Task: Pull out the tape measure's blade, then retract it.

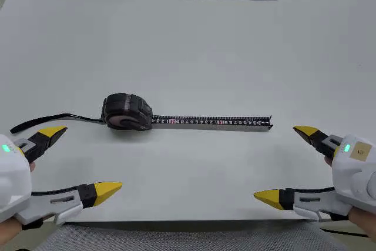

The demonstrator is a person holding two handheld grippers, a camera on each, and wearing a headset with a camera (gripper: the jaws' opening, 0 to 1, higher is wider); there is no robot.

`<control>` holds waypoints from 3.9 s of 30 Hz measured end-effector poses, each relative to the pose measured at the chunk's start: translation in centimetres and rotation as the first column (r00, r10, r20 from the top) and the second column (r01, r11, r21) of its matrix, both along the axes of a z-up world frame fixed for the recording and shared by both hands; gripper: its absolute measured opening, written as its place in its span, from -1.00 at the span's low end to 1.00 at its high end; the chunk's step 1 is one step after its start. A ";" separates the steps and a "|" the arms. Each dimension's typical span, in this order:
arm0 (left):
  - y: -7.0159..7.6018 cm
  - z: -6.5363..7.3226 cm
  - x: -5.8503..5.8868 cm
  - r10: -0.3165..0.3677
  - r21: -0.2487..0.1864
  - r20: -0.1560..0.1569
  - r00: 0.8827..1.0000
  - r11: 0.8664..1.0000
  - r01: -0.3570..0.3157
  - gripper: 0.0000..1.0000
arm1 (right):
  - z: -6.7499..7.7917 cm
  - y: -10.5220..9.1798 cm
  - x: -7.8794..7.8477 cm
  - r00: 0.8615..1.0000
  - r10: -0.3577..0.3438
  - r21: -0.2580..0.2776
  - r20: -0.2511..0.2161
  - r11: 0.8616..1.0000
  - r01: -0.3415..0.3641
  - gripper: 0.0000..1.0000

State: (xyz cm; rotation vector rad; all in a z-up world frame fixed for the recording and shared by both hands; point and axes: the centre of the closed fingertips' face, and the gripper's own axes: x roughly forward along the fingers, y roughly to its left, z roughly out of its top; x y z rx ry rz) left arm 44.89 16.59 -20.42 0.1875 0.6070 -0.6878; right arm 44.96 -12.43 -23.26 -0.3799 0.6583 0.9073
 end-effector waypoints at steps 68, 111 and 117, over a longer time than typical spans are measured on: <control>-4.3 -0.8 5.9 0.145 -0.137 -0.061 0.988 0.979 -0.152 0.62 | 0.3 -1.5 4.3 1.000 0.020 -0.029 0.019 0.999 -0.020 0.74; -3.8 -2.0 9.0 0.453 -0.145 -0.097 0.886 0.875 -0.462 0.40 | -0.7 -1.7 7.5 0.962 0.253 -0.097 -0.100 0.960 -0.262 -0.08; -3.5 -2.1 9.2 0.484 -0.133 -0.086 0.871 0.861 -0.491 0.35 | -0.9 -1.8 7.6 0.958 0.264 -0.106 -0.108 0.955 -0.276 -0.14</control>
